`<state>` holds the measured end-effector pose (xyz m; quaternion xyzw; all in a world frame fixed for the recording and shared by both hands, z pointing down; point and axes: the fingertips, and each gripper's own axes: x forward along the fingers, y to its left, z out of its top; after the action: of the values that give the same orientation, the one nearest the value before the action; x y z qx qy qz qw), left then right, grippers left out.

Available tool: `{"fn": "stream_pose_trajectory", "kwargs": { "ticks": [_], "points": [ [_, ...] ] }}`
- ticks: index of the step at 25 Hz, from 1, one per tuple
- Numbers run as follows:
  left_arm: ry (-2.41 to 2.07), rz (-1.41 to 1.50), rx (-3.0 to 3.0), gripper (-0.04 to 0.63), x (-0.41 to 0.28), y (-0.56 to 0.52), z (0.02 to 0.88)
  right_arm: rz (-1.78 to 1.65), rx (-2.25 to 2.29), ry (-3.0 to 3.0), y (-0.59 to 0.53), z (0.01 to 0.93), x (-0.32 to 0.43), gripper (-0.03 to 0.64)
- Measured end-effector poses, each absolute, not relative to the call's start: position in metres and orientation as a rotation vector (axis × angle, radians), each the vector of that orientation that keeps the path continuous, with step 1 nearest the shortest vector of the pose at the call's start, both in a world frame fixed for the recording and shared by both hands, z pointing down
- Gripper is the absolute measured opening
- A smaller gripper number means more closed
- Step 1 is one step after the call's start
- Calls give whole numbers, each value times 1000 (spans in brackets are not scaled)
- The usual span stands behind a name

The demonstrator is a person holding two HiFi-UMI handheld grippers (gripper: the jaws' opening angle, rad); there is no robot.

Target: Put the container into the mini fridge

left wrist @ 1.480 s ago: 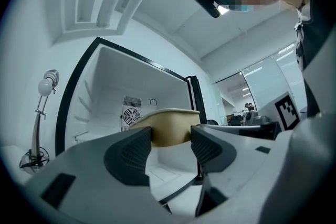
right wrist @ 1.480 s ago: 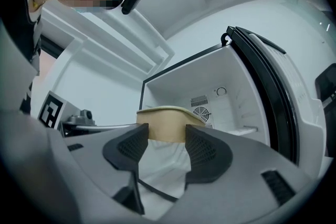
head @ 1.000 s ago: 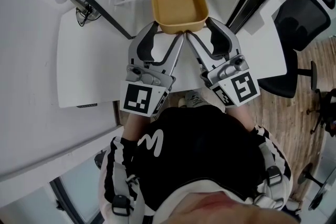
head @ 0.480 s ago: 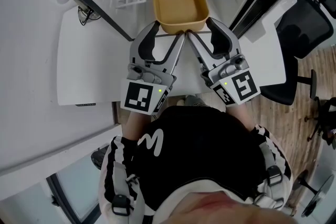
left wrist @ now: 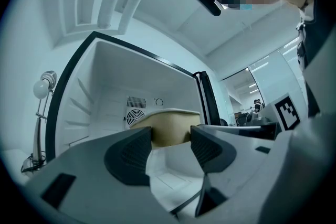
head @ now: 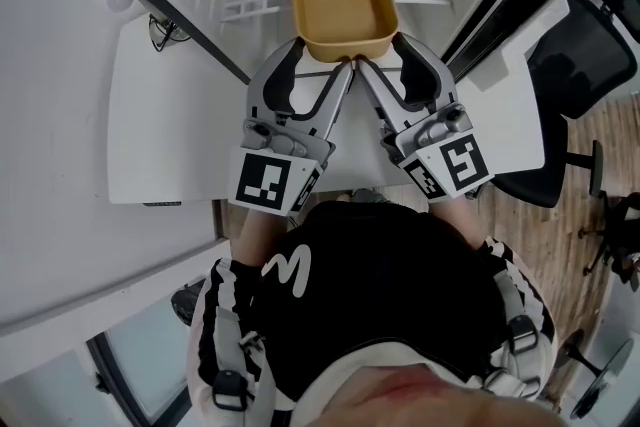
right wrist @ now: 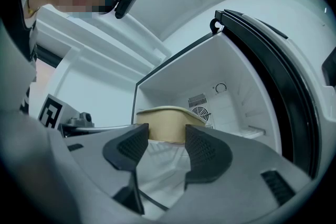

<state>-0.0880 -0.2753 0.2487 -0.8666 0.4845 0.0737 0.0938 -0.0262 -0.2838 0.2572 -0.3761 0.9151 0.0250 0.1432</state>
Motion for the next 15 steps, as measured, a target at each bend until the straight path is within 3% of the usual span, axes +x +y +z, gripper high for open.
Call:
{"fn": "stream_pose_trajectory", "kwargs": {
  "ticks": [15],
  "points": [
    [1438, 205, -2574, 238, -90, -297, 249, 60, -1081, 2635, -305, 258, -29, 227]
  ]
}}
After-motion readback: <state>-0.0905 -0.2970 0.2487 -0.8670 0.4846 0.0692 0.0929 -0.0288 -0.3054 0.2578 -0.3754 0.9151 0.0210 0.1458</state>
